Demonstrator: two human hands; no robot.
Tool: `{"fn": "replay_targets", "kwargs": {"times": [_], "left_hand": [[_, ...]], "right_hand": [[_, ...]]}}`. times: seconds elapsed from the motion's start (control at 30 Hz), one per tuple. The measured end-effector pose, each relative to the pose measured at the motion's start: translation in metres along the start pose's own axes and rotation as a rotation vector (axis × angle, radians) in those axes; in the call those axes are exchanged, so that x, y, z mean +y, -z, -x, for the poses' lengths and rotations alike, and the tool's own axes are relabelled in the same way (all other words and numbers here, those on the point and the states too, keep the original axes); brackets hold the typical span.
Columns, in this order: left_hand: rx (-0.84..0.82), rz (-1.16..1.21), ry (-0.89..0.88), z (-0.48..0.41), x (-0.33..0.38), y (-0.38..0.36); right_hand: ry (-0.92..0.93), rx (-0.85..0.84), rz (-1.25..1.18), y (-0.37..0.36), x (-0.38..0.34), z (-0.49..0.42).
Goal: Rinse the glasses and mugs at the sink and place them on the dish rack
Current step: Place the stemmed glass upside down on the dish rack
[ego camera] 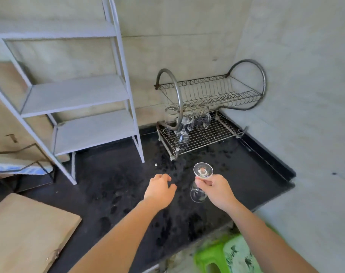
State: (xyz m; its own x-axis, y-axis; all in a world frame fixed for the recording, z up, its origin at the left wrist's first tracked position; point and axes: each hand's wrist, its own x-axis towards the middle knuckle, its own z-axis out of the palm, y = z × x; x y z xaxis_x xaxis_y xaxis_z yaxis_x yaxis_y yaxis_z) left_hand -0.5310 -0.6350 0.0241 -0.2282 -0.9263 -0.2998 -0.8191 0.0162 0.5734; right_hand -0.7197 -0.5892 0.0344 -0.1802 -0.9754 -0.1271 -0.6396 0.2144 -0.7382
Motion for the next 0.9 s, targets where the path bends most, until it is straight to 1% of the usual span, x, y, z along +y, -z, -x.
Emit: {"fn": "replay_targets", "kwargs": {"times": [0.2,0.47,0.67,0.9], "left_hand": [[0.006,-0.160,-0.062,-0.078,0.034,0.008],[-0.020,-0.152,-0.019,-0.158,0.058,-0.002],[0.005,-0.160,0.089,-0.185,0.045,-0.018],[-0.046,-0.151,0.150,-0.193,0.041,-0.024]], "right_hand": [[-0.040,0.077,0.022,0.029,0.010,-0.077],[-0.030,0.089,0.059,0.046,0.020,-0.187],[0.042,0.038,-0.028,0.043,0.026,-0.249],[0.062,-0.046,-0.042,0.034,0.025,-0.285]]}}
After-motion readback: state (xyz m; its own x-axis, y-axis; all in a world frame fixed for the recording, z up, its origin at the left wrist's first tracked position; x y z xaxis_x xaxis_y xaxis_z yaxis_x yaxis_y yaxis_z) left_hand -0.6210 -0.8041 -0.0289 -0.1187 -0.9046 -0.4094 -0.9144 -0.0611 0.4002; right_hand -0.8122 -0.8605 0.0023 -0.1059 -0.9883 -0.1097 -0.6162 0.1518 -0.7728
